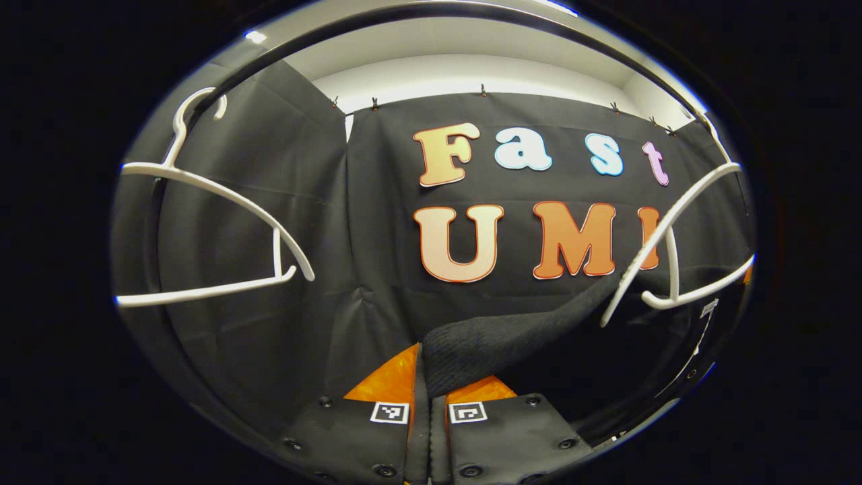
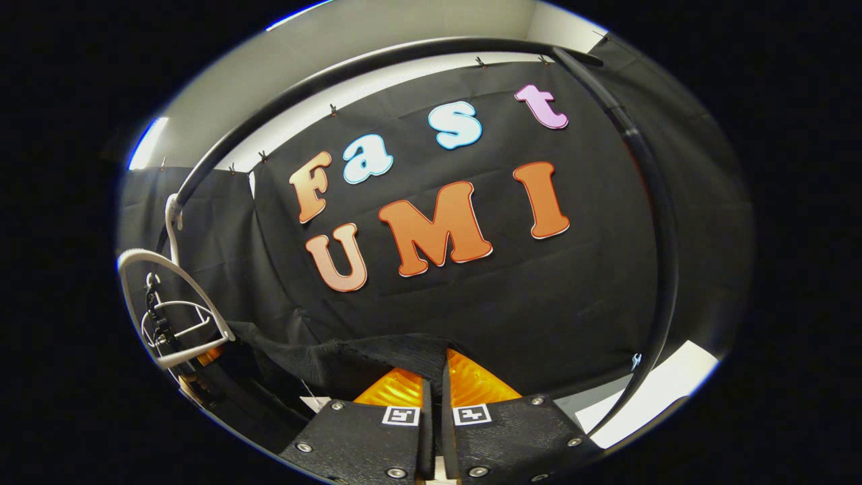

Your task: Grasp the clothes on the hanger with both hands and then place them into the laundry hamper below.

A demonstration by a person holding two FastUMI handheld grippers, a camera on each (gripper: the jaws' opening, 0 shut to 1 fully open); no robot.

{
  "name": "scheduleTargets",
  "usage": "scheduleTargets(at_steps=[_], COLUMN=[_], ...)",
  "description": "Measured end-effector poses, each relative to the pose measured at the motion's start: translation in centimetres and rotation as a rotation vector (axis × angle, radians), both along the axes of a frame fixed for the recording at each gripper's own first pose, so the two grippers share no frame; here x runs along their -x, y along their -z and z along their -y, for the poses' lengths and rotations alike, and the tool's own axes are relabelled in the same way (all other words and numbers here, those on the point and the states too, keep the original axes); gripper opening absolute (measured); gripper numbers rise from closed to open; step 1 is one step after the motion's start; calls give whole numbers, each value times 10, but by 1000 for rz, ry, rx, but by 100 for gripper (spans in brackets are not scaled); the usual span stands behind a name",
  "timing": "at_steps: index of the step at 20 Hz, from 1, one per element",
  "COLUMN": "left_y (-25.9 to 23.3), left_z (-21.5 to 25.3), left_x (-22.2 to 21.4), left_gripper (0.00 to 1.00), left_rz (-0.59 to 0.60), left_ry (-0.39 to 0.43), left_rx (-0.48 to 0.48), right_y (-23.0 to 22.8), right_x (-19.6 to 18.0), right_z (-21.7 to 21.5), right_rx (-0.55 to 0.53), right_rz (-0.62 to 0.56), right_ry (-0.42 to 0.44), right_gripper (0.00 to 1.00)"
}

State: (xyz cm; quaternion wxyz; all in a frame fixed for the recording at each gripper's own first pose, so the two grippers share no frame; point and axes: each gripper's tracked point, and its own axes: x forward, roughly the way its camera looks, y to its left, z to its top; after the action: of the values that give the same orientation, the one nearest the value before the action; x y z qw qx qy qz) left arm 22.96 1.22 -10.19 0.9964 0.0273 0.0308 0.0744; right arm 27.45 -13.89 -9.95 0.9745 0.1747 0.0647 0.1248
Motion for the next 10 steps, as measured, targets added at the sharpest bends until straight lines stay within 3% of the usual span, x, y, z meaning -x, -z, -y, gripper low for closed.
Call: scheduleTargets(at_steps=[9,10], left_y=[57,66], left_z=[8,7], left_x=[36,42], left_gripper=[11,8], left_rz=[-97,-118], left_ry=[-13,-19], left_rx=[31,50], right_y=[84,92], right_x=[11,15], right_z=[-13,-15], right_rx=[-42,-51], right_rz=[-126,-140], right_ry=[-14,-18], right_gripper=[4,4])
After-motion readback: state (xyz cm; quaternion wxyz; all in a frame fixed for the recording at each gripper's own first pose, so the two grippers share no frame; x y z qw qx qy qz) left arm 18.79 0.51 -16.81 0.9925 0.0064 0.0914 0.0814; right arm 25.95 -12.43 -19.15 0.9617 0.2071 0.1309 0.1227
